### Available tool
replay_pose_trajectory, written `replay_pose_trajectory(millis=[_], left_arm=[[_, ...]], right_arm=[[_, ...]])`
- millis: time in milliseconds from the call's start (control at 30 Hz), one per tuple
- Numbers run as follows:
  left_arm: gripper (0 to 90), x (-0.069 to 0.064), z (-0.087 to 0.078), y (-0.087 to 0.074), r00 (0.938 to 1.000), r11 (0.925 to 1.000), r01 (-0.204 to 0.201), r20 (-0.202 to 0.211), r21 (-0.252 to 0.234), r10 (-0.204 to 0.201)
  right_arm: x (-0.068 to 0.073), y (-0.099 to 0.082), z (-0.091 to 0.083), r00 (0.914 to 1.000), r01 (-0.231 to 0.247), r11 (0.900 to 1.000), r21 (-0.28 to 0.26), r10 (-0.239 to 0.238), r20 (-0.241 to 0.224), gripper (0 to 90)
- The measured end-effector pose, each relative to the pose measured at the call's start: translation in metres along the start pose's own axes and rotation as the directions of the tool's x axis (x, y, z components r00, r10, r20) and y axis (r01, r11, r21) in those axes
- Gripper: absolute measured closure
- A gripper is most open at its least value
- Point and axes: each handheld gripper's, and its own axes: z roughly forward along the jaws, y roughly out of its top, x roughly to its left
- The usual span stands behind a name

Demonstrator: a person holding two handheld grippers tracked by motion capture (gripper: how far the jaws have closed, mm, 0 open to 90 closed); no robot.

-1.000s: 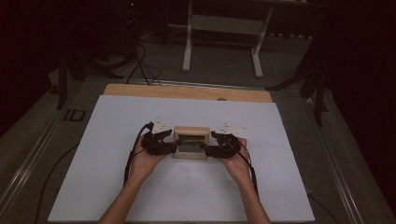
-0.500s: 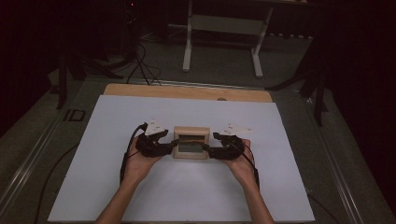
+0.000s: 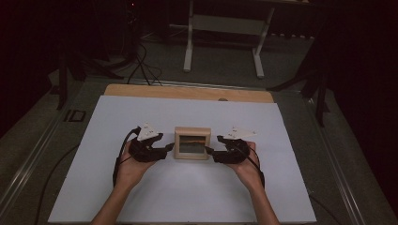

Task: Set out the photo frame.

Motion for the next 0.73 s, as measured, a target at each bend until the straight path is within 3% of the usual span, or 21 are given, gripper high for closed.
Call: replay_pose_trajectory(millis=[733], left_arm=[[41.3, 0.011, -0.009, -0.033, 0.9994, 0.9977, 0.015, -0.033, 0.066, -0.012]], right_arm=[[-0.006, -0.030, -0.020, 0.9998, 0.009, 0.9990, 0.045, -0.010, 0.018, 32.5]])
